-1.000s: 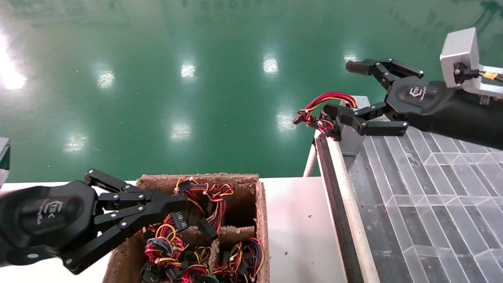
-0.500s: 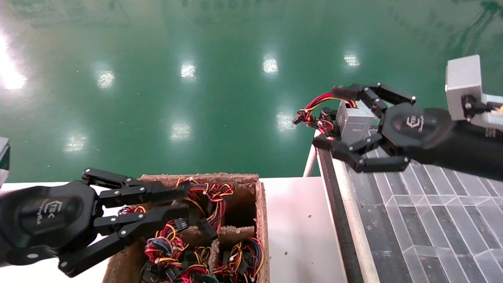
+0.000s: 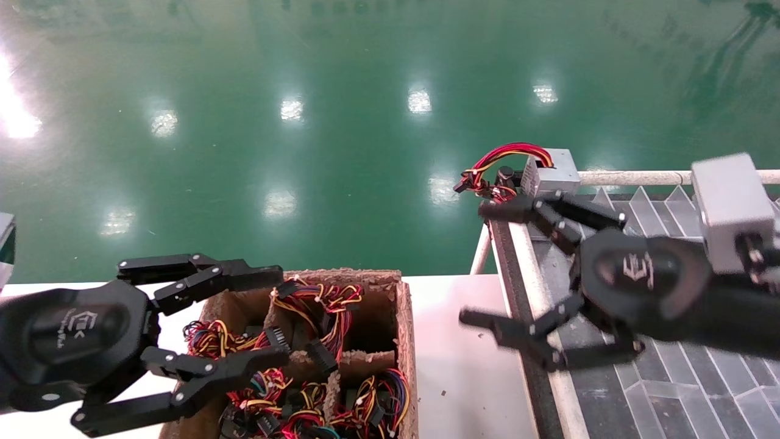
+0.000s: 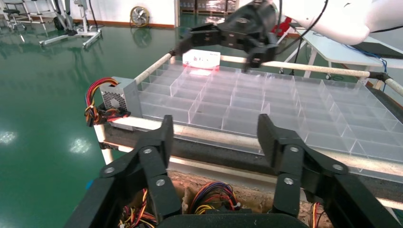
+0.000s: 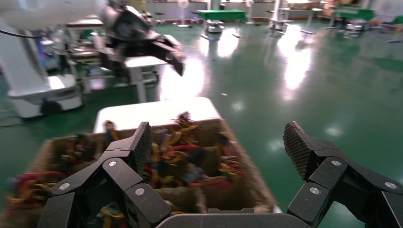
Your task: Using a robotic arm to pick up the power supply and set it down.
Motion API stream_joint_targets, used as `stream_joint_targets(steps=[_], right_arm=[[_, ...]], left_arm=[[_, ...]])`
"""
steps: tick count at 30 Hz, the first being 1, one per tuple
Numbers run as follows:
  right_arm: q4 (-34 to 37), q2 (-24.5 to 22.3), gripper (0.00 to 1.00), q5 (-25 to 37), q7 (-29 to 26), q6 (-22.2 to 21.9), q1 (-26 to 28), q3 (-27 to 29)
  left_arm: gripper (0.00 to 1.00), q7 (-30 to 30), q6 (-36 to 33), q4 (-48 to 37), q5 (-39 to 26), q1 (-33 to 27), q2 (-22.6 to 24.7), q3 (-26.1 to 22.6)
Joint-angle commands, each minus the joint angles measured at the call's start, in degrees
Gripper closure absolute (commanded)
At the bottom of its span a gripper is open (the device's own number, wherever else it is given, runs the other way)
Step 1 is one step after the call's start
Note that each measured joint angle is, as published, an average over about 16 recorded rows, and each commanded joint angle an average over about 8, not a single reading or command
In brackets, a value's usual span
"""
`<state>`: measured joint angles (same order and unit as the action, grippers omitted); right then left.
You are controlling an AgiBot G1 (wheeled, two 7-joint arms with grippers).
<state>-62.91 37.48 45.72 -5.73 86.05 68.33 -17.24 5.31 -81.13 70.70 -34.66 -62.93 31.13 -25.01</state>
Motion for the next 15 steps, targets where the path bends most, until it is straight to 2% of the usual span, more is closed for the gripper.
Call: stream_joint_targets(steps=[1, 9, 15], right_arm=[[-2.38, -0.55, 0.0, -0.86, -1.12, -0.08, -1.51, 0.27], [-10.73, -2.45, 0.0, -3.85, -4.93, -0.31, -6.77, 1.2], [-12.92, -2.95, 0.0, -4.72, -5.62, -0.37, -8.14, 1.48]], left_arm=[[0.0, 0.0, 0.0, 0.0, 0.0, 0.0, 0.0, 0.0], [0.0, 0.0, 0.01, -0.01, 0.0, 0.01, 0.0, 0.0], [0.0, 0.0, 0.02, -0.01, 0.01, 0.02, -0.01, 0.01]])
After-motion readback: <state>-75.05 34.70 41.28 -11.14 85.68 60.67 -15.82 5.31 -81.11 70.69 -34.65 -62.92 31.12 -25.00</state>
